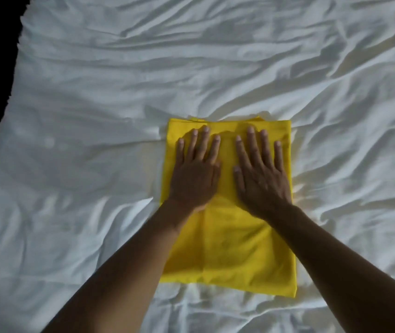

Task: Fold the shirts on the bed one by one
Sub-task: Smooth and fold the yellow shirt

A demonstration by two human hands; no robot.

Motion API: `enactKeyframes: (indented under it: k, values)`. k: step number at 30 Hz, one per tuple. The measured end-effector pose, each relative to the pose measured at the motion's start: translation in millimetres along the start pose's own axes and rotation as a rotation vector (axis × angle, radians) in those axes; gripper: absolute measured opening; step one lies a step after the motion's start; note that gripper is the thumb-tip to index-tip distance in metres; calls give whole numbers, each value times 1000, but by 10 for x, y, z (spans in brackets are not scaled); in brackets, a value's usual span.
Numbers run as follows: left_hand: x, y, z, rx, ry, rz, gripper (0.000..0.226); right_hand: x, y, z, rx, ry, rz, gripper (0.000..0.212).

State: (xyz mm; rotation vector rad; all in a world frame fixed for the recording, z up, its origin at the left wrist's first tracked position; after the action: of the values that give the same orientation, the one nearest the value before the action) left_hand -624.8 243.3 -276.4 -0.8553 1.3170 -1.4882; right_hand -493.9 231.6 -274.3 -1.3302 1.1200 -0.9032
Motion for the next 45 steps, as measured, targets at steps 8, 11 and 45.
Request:
enactKeyframes:
  k: [8, 11, 45]
  values:
    - [315, -105, -482, -13, -333, 33, 63, 125, 72, 536, -93, 371, -81, 72]
    - [848, -116, 133, 67, -225, -8, 67, 618, -150, -94, -155, 257, -13, 67]
    - [-148, 112, 1445, 142, -435, -505, 40, 1954, 44, 414, -644, 789, -351, 29]
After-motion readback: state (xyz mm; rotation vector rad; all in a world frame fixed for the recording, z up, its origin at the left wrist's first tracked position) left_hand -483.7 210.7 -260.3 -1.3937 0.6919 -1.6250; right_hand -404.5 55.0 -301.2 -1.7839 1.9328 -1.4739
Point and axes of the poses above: each hand's wrist, its own x-axis away from the middle knuckle, its own y-axis out of the palm, z = x × y, the point moved 10 cm from there along -x, towards the middle knuckle, and after that the axes turned 3 degrees about x, right-handed, at the moved point
